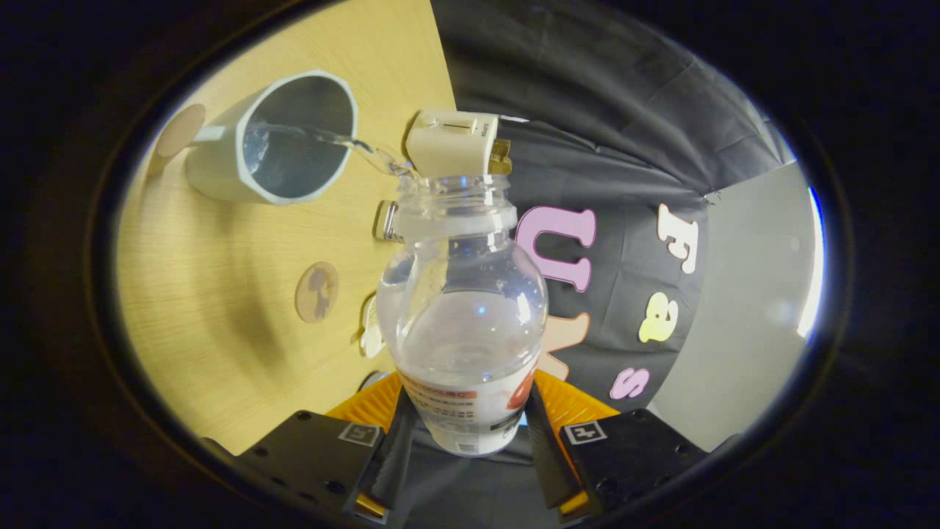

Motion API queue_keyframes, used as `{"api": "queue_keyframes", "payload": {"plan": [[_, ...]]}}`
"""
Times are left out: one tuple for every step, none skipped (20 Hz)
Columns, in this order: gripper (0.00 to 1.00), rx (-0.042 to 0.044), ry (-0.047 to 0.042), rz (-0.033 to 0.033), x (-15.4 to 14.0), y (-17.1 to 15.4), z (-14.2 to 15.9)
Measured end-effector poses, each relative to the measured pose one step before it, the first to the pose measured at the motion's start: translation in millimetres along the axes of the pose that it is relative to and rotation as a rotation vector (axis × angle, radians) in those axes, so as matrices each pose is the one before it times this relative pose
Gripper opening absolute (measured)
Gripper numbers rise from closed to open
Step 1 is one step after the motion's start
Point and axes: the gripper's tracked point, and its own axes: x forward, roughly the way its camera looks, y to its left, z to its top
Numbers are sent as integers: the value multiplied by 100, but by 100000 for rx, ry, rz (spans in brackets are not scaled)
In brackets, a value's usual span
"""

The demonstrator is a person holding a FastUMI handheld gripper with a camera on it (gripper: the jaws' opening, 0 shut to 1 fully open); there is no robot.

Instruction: Take the bottle from table, then pour the juice into the cup, finally place the bottle on the coaster

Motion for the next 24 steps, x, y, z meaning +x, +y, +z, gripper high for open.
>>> {"api": "queue_keyframes", "payload": {"plan": [[75, -538, -63, -425, 176, -166, -36], [75, -579, -141, -705, 2, -237, 43], [75, -575, -143, -470, -18, -161, 54], [75, -746, -151, -501, -64, -240, 5], [75, -834, -210, -473, 48, -158, 10], [75, -809, -161, -637, -16, -167, -20], [75, -705, -153, -458, -85, -144, -66], [75, -545, 1, -284, -45, -116, -35], [75, -533, 135, -341, 55, -88, -57], [75, -568, 69, -207, -29, -140, -41], [75, -693, 53, -588, 100, -120, 7], [75, -796, -27, -520, -70, -183, 12], [75, -1043, -9, -916, 44, -205, 0], [75, -1210, -39, -844, -8, -225, -22], [75, -1023, -110, -630, 75, -188, 60], [75, -752, -179, -472, 65, -170, 97], [75, -594, -257, -198, 65, -84, 61], [75, -656, -316, -604, 8, -158, 111], [75, -701, -366, -616, 53, -267, 81], [75, -556, -221, -331, -17, -139, 107], [75, -478, -142, -557, 123, -155, -6], [75, -549, -63, -623, -59, -211, 49], [75, -471, -14, -281, 29, -173, -51], [75, -442, 4, -371, 8, -87, 2]]}}
